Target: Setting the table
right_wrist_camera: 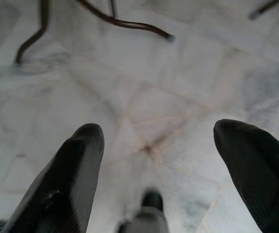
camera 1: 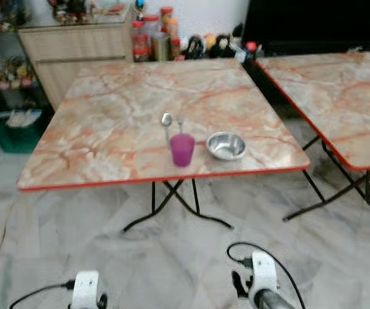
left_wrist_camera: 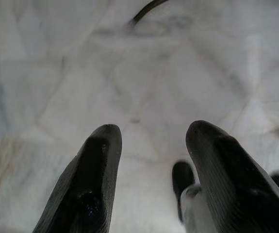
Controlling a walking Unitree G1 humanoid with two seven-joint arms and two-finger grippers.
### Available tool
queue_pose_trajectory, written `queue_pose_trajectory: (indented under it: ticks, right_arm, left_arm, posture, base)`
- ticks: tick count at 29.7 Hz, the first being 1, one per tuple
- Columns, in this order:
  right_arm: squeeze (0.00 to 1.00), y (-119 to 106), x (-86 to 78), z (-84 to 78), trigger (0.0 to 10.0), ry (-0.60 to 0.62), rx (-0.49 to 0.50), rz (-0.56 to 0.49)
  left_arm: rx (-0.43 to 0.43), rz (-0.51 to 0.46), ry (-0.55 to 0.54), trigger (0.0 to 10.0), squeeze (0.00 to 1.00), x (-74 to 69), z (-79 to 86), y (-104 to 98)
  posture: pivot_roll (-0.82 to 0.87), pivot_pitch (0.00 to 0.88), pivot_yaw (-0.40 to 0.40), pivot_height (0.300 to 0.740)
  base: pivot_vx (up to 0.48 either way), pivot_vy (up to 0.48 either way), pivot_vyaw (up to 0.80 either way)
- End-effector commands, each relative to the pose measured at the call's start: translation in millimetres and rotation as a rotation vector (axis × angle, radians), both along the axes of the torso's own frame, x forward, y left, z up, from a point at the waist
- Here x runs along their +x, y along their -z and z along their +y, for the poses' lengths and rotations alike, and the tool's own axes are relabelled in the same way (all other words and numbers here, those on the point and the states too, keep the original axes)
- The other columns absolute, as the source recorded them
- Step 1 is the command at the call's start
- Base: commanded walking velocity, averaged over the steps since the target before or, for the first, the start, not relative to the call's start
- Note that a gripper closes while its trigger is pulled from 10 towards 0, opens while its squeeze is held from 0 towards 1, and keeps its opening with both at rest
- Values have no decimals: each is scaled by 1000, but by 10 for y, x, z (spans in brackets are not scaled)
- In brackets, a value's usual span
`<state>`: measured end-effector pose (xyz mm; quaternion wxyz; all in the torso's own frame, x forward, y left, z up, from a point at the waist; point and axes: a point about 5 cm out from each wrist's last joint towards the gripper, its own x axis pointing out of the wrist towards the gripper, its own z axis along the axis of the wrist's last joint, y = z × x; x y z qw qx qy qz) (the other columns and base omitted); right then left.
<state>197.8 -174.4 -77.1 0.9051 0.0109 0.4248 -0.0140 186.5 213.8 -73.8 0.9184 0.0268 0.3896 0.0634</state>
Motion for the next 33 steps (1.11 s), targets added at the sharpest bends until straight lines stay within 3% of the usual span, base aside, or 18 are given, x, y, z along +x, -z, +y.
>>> queue_pose_trajectory:
  ticks: [1,20,30,33]
  right_arm:
    - [0,-11,20,-21,10000,-5,-12,0]
    - [0,-17,33,-12,10000,-9,-3,-4]
    - [0,-53,87,-8,10000,-26,-1,-37]
    - [0,-115,176,9,10000,-63,-2,-93]
  left_arm:
    - [-7,8,-6,10000,0,-17,-15,13]
    - [-12,9,-6,10000,0,-11,-42,16]
    - [-13,19,6,10000,0,-31,-58,30]
    - [-13,24,10,10000,0,-39,-63,36]
  posture:
    - [-14,0,-5,740]
    - [-17,0,-11,740]
    - [-20,0,-10,740]
    - [-29,0,-12,740]
  base:
    - [311,0,800]
    - [310,0,84]
    - [0,0,0]
    - [0,0,0]
